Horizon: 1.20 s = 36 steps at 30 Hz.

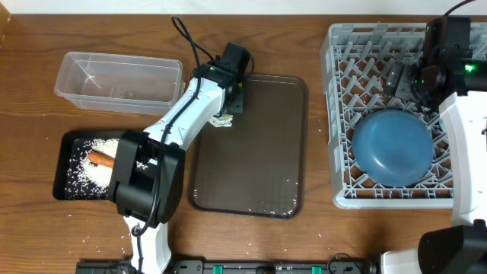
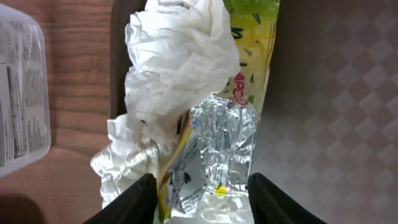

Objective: Sort waste into correct bins and load items into the dishwasher rack
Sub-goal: 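Grasp the yellow snack wrapper with the left gripper and lift it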

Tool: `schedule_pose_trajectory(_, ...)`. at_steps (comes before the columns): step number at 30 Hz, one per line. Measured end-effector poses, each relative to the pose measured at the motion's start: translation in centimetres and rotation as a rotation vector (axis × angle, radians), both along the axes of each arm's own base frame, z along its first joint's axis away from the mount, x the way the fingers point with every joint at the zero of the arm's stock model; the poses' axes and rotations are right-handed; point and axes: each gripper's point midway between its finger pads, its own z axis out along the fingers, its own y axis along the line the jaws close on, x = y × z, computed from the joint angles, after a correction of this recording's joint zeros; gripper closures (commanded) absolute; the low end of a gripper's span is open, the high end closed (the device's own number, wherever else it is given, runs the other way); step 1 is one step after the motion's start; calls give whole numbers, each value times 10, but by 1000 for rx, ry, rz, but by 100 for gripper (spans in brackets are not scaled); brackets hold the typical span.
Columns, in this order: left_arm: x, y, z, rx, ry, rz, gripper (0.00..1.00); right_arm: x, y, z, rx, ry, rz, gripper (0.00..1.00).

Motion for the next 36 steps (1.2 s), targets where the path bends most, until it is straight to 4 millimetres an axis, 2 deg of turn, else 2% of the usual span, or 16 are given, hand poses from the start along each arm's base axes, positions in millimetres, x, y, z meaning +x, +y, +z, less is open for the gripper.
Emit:
schedule_pose_trajectory(4,-2,3,-4,11,5,2,50,0,0,0,0,0,0,1)
schedule_pose_trajectory(7,0,3,-3,14,-4,5,57,0,0,0,0,0,0,1)
schedule_pose_trajectory(9,1,4,-3,19,-9,9,66,0,0,0,0,0,0,1)
schedule_pose_trajectory(12,2,7,-2,34,-17,13,81,0,0,0,0,0,0,1)
schedule_pose_trajectory(13,2,7,-2,38,-20,16,90,0,0,0,0,0,0,1)
schedule_pose_trajectory(14,2,7,-2,39,-20,16,94,0,0,0,0,0,0,1)
schedule_pose_trajectory(25,-2,3,3,47,-21,0,94,0,0,0,0,0,0,1)
schedule_pose_trajectory(28,-7,-5,22,29,-58,-18,94,0,0,0,0,0,0,1)
schedule_pose_trajectory(33,-15,-18,110,-66,-245,-39,94,0,0,0,0,0,0,1)
schedule_pose_trajectory(36,-22,-14,147,-109,-318,-21,94,0,0,0,0,0,0,1)
